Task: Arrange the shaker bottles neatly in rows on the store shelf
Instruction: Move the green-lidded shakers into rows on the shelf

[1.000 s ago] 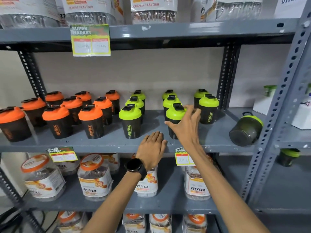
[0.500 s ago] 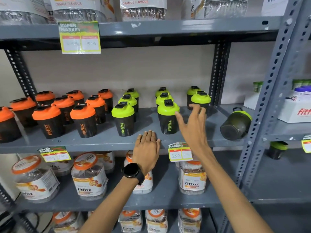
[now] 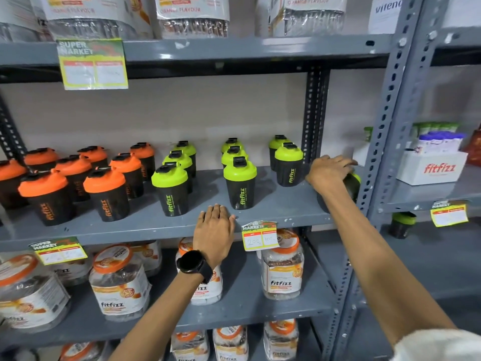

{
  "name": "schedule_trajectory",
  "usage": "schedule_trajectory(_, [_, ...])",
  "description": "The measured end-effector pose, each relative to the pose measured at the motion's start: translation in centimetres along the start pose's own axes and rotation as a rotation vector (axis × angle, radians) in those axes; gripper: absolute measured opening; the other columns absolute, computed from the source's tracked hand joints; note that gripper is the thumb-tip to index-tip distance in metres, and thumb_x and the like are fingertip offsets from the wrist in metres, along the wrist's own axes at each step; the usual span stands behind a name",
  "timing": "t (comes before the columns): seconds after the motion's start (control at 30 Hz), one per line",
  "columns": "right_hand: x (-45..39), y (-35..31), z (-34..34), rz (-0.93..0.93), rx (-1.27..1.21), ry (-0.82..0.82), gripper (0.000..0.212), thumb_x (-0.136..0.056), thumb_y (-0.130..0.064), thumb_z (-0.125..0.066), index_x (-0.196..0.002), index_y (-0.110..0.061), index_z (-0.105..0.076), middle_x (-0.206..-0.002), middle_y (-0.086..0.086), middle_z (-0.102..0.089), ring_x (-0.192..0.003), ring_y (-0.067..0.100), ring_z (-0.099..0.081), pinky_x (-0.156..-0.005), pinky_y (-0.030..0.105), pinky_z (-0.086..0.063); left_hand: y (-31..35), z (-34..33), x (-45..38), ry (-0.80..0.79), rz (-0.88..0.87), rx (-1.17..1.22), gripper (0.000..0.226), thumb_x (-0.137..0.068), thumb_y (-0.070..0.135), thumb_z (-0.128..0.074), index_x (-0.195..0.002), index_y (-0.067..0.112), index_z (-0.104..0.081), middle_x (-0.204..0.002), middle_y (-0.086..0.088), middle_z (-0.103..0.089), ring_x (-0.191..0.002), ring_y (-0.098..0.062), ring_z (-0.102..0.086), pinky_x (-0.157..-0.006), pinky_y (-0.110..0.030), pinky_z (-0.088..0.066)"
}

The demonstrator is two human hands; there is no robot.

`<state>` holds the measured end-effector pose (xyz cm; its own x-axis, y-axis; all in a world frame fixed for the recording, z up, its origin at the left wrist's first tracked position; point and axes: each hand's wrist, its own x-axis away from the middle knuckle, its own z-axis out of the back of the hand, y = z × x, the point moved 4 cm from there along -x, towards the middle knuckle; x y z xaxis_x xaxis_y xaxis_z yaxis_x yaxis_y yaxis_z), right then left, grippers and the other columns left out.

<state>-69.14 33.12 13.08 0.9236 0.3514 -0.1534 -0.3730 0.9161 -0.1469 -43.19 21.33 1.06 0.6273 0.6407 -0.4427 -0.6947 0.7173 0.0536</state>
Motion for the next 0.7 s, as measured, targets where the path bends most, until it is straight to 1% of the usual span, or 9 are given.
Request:
schedule_trajectory(0.07, [-0.2, -0.4, -0.1, -0.045, 0.050, -0.068, 0.078, -0.089, -0.033, -0.066, -0.147, 0.002, -0.029, -0.151, 0.040, -0.017, -0.140, 0.059, -0.016, -0.113, 0.067, -0.021, 0.0, 0.0, 0.0, -0.009, 0.006, -0.003, 0.048, -0.104, 0.036, -0.021, -0.128, 0.008, -0.052, -0.132, -0.012, -0.058, -0.128, -0.030, -0.049, -0.112, -0.045, -0.035])
schedule_trajectory(0.13, [-0.3, -0.6, -0.1, -0.070, 0.063, -0.099, 0.073, -0.091, -0.026, -0.064, -0.149, 0.002, -0.028, -0.152, 0.040, -0.016, -0.139, 0.058, -0.019, -0.112, 0.068, -0.020, 0.1, 0.0, 0.0, -0.016, 0.002, -0.005, 0.048, -0.104, 0.036, -0.020, -0.130, 0.009, -0.050, -0.135, -0.011, -0.057, -0.130, -0.029, -0.047, -0.114, -0.045, -0.033])
schedule_trajectory(0.2, [-0.3, -0.7, -0.2, -0.088, 0.062, -0.093, 0.068, -0.092, -0.022, -0.063, -0.149, 0.000, -0.031, -0.151, 0.034, -0.019, -0.138, 0.056, -0.021, -0.109, 0.071, -0.022, 0.1, 0.1, 0.0, -0.018, -0.002, -0.004, 0.049, -0.104, 0.036, -0.020, -0.131, 0.009, -0.050, -0.136, -0.011, -0.056, -0.131, -0.029, -0.047, -0.114, -0.045, -0.032])
schedule_trajectory(0.3, [-0.2, -0.6, -0.4, -0.065, 0.076, -0.064, 0.061, -0.092, -0.025, -0.063, -0.145, -0.005, -0.040, -0.150, 0.025, -0.022, -0.139, 0.050, -0.021, -0.104, 0.075, -0.025, 0.1, 0.2, 0.2, -0.011, -0.006, -0.005, 0.049, -0.105, 0.036, -0.021, -0.132, 0.008, -0.050, -0.138, -0.012, -0.055, -0.132, -0.030, -0.046, -0.115, -0.045, -0.032])
schedule_trajectory(0.37, [-0.2, -0.4, -0.5, -0.032, 0.080, -0.043, 0.056, -0.089, -0.020, -0.066, -0.141, -0.008, -0.046, -0.147, 0.024, -0.025, -0.138, 0.048, -0.022, -0.104, 0.073, -0.026, 0.1, 0.2, 0.2, -0.012, -0.007, -0.012, 0.049, -0.105, 0.036, -0.020, -0.132, 0.008, -0.049, -0.138, -0.012, -0.055, -0.132, -0.030, -0.046, -0.115, -0.045, -0.032])
schedule_trajectory(0.47, [-0.3, -0.3, -0.5, 0.012, 0.055, -0.003, 0.059, -0.086, -0.010, -0.068, -0.140, -0.010, -0.047, -0.149, 0.024, -0.024, -0.138, 0.047, -0.022, -0.106, 0.070, -0.027, 0.0, 0.1, 0.3, -0.011, -0.010, -0.009, 0.050, -0.104, 0.036, -0.019, -0.132, 0.008, -0.049, -0.136, -0.011, -0.056, -0.131, -0.029, -0.047, -0.114, -0.045, -0.033])
schedule_trajectory(0.53, [-0.1, -0.3, -0.7, 0.040, -0.008, 0.027, 0.058, -0.083, -0.007, -0.070, -0.137, -0.010, -0.048, -0.146, 0.023, -0.027, -0.135, 0.046, -0.026, -0.105, 0.069, -0.031, 0.0, 0.1, 0.3, -0.001, -0.011, -0.007, 0.049, -0.105, 0.036, -0.020, -0.131, 0.008, -0.050, -0.136, -0.012, -0.057, -0.130, -0.030, -0.048, -0.114, -0.045, -0.033])
schedule_trajectory(0.63, [0.4, -0.5, -0.8, 0.130, -0.176, 0.054, 0.057, -0.078, -0.013, -0.079, -0.128, -0.011, -0.052, -0.136, 0.019, -0.033, -0.127, 0.041, -0.034, -0.101, 0.062, -0.039, 0.0, 0.0, 0.3, 0.013, -0.010, -0.008, 0.048, -0.105, 0.036, -0.021, -0.132, 0.008, -0.050, -0.137, -0.012, -0.056, -0.131, -0.030, -0.047, -0.114, -0.045, -0.032])
schedule_trajectory(0.7, [0.9, -0.5, -0.6, 0.221, -0.358, 0.091, 0.060, -0.072, -0.020, -0.085, -0.124, -0.013, -0.055, -0.132, 0.018, -0.037, -0.124, 0.040, -0.037, -0.098, 0.051, -0.045, -0.1, -0.1, 0.3, 0.022, -0.011, -0.007, 0.051, -0.104, 0.036, -0.019, -0.134, 0.008, -0.049, -0.139, -0.012, -0.055, -0.133, -0.030, -0.046, -0.115, -0.045, -0.031])
